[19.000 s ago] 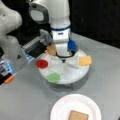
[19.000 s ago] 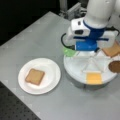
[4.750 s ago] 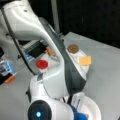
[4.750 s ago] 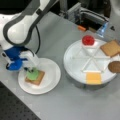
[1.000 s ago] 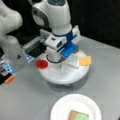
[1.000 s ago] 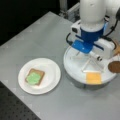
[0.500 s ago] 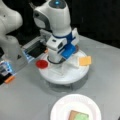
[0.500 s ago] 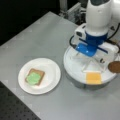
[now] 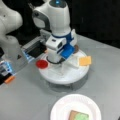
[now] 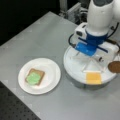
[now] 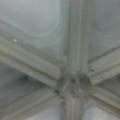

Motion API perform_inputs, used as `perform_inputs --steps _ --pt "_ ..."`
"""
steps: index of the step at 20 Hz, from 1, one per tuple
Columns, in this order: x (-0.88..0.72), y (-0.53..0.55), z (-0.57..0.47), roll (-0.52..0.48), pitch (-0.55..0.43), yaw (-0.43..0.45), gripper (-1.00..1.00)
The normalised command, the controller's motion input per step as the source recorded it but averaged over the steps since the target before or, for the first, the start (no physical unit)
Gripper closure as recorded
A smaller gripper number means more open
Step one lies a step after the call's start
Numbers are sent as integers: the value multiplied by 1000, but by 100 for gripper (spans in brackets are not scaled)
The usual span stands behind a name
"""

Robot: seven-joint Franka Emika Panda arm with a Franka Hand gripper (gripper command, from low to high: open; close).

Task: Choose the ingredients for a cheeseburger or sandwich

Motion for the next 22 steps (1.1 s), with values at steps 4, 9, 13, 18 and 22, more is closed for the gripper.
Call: perform_inputs --steps 4,9,13,18,22 --pt "-232 -116 -98 -93 -117 140 -100" --pt "-178 -135 -145 -90 -164 151 -100" --pt "-154 -156 -164 -84 -182 179 -100" --pt "-130 -185 -165 -48 -178 217 -100" --pt "-111 -155 -137 -22 -153 195 -100"
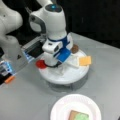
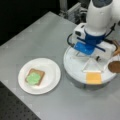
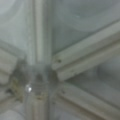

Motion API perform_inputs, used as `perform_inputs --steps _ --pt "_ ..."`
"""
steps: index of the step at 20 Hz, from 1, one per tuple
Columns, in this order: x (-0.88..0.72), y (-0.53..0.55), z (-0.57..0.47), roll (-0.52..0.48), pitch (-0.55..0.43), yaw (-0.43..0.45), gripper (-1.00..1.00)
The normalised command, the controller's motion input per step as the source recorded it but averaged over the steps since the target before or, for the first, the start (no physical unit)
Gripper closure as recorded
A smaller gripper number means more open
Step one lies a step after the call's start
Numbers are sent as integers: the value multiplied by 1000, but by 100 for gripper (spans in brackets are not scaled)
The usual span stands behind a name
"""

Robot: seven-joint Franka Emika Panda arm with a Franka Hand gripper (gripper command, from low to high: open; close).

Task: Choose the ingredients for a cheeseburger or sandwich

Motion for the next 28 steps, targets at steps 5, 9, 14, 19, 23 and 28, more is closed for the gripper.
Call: perform_inputs --steps 5,9,14,19,23,28 --pt "-113 -73 -152 -12 -139 151 -100" --pt "-108 1 -145 8 -116 103 -100" --pt "-89 58 -138 45 -100 134 -100" --pt "-100 -1 -88 183 -29 373 -100" --pt "-166 -127 3 254 101 469 -100" --pt "-99 -179 87 161 139 503 -100"
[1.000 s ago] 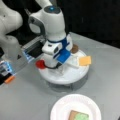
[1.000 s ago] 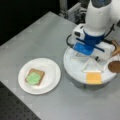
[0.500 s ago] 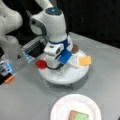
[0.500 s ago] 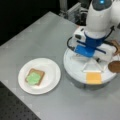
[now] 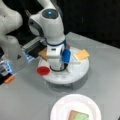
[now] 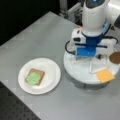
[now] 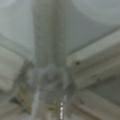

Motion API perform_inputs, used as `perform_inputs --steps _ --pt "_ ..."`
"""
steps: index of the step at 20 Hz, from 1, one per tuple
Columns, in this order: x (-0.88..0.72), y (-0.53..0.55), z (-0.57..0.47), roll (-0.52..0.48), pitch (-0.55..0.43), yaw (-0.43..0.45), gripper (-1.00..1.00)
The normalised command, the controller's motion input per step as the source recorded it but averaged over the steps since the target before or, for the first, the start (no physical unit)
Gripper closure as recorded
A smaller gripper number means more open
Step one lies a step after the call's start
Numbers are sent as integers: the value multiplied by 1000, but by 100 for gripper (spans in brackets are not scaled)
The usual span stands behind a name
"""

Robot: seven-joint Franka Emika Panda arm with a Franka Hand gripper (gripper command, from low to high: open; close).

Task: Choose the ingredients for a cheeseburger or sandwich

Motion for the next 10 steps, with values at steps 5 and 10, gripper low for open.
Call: perform_inputs --steps 5,10 --pt "8 -154 77 12 80 398 -100" --pt "74 -163 66 -1 73 308 -100"
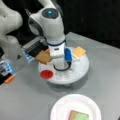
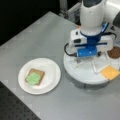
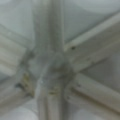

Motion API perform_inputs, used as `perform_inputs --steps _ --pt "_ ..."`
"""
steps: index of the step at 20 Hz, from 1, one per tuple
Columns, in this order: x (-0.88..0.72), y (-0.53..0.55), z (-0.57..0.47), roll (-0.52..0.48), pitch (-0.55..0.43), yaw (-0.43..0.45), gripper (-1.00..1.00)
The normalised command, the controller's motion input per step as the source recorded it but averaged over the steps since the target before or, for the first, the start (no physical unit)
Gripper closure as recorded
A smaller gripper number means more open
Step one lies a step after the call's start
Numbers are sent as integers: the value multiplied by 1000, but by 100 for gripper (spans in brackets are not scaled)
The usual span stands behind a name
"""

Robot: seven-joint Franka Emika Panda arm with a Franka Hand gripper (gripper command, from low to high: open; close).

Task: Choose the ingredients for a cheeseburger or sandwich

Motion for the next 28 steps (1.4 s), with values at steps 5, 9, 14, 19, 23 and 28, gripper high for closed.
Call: perform_inputs --steps 5,9,14,19,23,28 --pt "79 -150 85 3 95 157 -100" --pt "84 -120 104 9 96 74 -100" --pt "86 -25 266 31 117 -151 -100" --pt "95 154 573 2 197 -234 -100" --pt "112 143 464 -51 154 -271 -100" --pt "45 -49 259 23 126 -313 -100"
